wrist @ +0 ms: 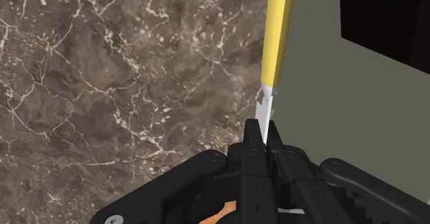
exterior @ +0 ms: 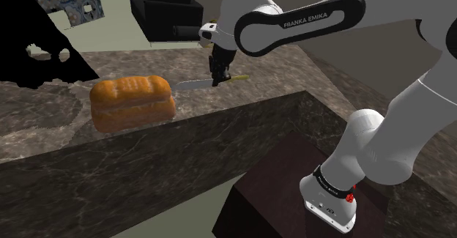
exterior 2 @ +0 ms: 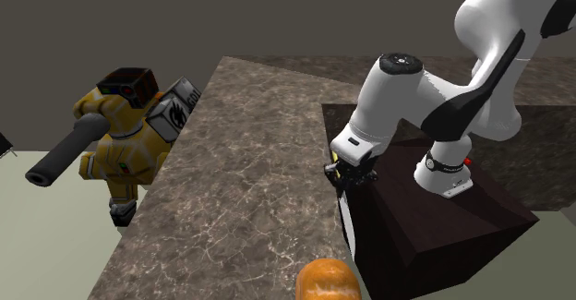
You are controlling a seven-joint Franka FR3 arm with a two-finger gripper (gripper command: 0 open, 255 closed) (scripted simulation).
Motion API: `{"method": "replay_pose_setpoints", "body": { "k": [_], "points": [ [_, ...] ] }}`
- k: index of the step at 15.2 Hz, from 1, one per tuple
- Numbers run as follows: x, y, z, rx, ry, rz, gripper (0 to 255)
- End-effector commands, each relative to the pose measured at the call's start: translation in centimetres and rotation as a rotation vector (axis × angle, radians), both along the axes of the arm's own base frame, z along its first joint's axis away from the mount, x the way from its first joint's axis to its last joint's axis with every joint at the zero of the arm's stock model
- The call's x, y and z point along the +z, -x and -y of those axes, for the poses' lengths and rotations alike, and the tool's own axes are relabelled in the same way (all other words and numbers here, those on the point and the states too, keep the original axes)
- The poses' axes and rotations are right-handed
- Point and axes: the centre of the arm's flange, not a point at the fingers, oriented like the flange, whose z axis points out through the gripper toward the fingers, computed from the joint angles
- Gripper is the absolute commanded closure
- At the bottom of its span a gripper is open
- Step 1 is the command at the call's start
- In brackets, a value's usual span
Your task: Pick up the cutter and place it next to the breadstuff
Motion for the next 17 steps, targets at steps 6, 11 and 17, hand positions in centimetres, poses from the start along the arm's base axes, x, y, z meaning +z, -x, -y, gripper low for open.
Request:
{"method": "replay_pose_setpoints", "body": {
  "k": [6,11,17],
  "points": [
    [-3.7,0.1,-0.1,0.000,0.000,0.001,255],
    [-6.3,0.1,-0.1,0.000,0.000,0.001,255],
    [-9.5,0.1,-0.1,0.000,0.000,0.001,255]
  ]
}}
